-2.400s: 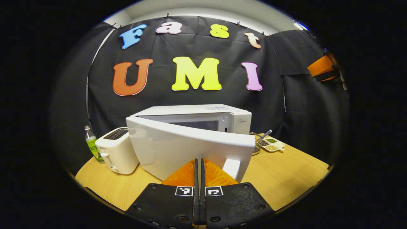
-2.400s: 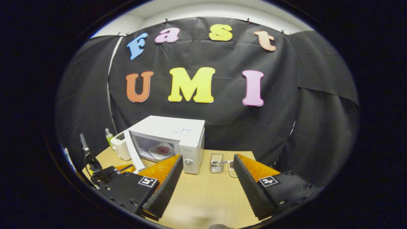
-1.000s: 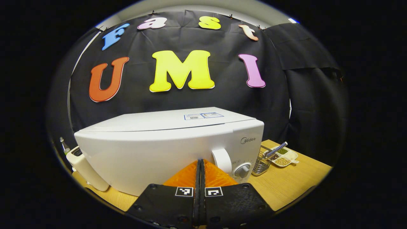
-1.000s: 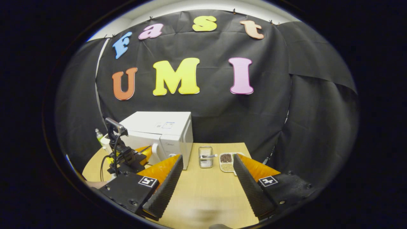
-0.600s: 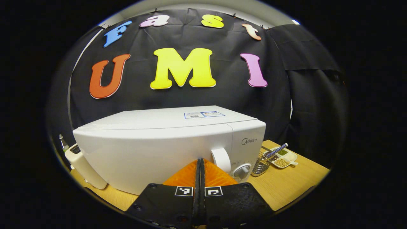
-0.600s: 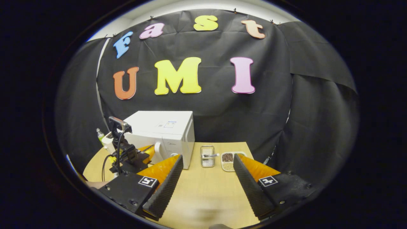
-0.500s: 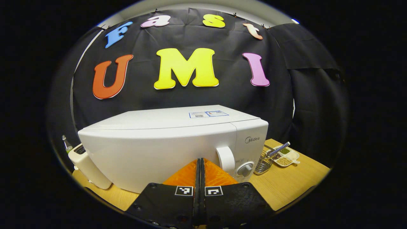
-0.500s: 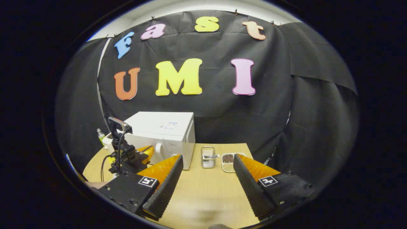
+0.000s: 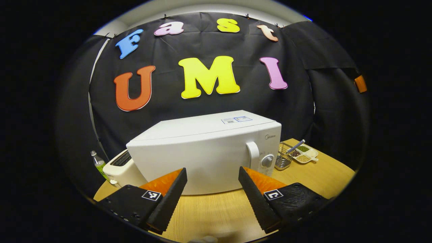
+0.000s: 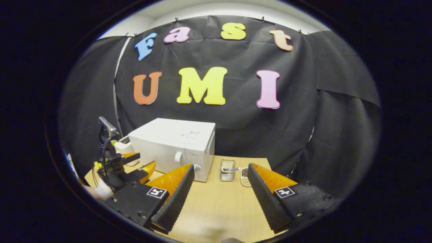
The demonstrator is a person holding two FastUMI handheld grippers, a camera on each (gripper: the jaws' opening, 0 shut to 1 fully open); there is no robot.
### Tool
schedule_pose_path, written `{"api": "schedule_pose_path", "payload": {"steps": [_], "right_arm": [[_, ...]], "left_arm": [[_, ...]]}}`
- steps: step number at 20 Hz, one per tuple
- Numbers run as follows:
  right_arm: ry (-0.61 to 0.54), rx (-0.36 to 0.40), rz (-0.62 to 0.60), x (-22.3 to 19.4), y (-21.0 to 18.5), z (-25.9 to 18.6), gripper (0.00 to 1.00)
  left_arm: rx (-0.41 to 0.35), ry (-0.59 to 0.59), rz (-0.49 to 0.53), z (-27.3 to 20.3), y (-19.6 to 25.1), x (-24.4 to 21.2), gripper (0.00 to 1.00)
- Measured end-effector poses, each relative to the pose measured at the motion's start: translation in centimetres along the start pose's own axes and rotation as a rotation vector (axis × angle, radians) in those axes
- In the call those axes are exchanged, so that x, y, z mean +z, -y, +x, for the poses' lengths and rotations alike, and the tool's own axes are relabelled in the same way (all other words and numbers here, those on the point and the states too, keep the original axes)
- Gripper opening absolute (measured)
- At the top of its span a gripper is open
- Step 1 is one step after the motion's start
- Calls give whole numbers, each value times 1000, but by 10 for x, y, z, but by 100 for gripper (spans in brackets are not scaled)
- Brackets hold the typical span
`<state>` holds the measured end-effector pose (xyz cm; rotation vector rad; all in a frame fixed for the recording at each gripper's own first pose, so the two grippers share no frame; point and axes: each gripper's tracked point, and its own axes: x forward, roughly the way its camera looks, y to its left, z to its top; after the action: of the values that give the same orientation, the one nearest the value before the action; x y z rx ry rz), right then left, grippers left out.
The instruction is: Open the microwave oven with the left hand, put the food in, and close the microwave oven.
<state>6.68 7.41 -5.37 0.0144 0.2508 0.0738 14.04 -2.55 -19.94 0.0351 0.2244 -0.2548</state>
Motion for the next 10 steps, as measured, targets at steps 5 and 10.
{"api": "schedule_pose_path", "payload": {"steps": [5, 10], "right_arm": [[62, 25, -10, 19, -20, -8, 100], [137, 29, -5, 44, -30, -18, 100]], "left_arm": [[4, 102, -24, -72, -8, 81, 95], [113, 188, -12, -129, -41, 153, 95]]}}
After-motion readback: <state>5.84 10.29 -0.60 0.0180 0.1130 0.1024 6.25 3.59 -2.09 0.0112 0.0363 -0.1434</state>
